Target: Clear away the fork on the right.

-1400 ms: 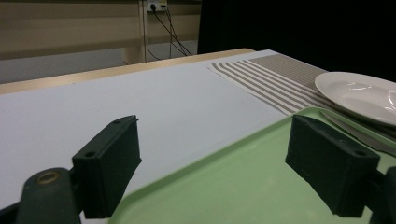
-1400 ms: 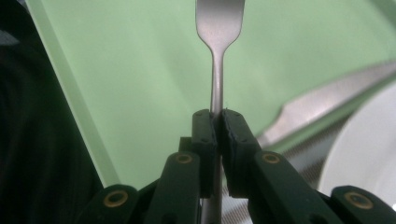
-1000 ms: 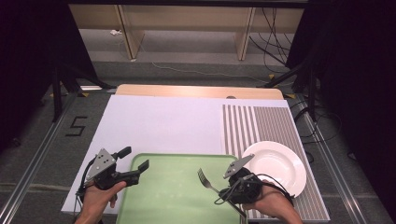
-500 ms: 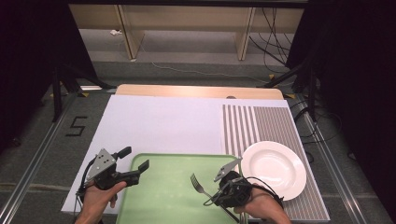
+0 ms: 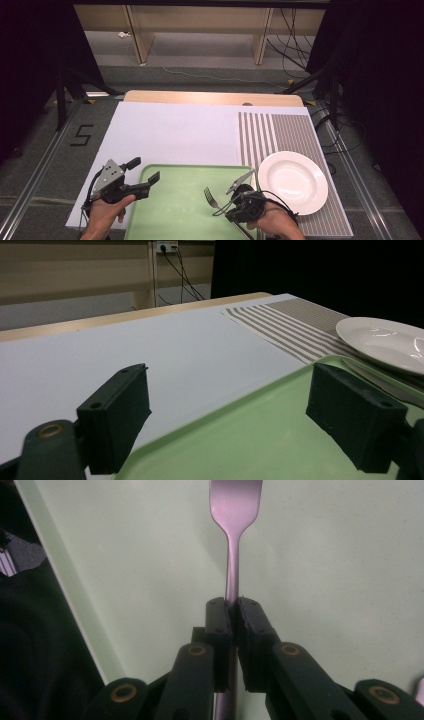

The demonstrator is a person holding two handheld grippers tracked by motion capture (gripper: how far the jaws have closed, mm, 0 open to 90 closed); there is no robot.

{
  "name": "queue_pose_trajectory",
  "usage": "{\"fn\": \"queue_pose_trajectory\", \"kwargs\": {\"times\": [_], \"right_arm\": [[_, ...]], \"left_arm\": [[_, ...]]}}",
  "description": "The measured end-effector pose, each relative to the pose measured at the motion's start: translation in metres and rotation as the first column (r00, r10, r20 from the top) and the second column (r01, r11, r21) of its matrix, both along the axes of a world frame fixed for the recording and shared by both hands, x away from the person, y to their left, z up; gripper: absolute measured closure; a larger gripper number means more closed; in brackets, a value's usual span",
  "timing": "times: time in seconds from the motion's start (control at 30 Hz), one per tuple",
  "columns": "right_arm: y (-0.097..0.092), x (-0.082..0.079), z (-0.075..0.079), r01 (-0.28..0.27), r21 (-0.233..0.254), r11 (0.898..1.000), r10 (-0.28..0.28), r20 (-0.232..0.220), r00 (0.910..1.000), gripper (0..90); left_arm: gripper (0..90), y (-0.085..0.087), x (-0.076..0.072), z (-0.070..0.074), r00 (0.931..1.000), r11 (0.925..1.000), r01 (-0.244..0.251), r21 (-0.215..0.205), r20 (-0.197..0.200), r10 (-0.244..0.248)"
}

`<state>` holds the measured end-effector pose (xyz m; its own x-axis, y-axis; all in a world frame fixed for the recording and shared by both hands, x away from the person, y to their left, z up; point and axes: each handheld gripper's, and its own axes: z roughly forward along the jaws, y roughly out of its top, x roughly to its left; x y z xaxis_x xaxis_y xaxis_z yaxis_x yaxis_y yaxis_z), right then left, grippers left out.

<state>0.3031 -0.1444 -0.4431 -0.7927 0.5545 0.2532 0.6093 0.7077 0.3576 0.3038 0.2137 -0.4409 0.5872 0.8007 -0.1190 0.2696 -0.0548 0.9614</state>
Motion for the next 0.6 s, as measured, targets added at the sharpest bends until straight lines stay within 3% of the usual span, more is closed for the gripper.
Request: {"fn": "queue_pose_trajectory", "kwargs": {"times": [0.47, 0.6], "right_arm": [[0.002, 0.005, -0.014, 0.042, -0.055, 0.998, -0.044, -0.032, 0.9985, 84.6], [0.003, 0.004, -0.015, 0.034, -0.059, 0.998, -0.035, -0.025, 0.9991, 79.7]], "left_arm": [[16.5, 0.000, 0.000, 0.000, 1.0000, 1.0000, -0.002, 0.006, -0.005, 0.002], [16.5, 0.000, 0.000, 0.000, 1.0000, 1.0000, 0.003, 0.001, 0.000, -0.003]]}}
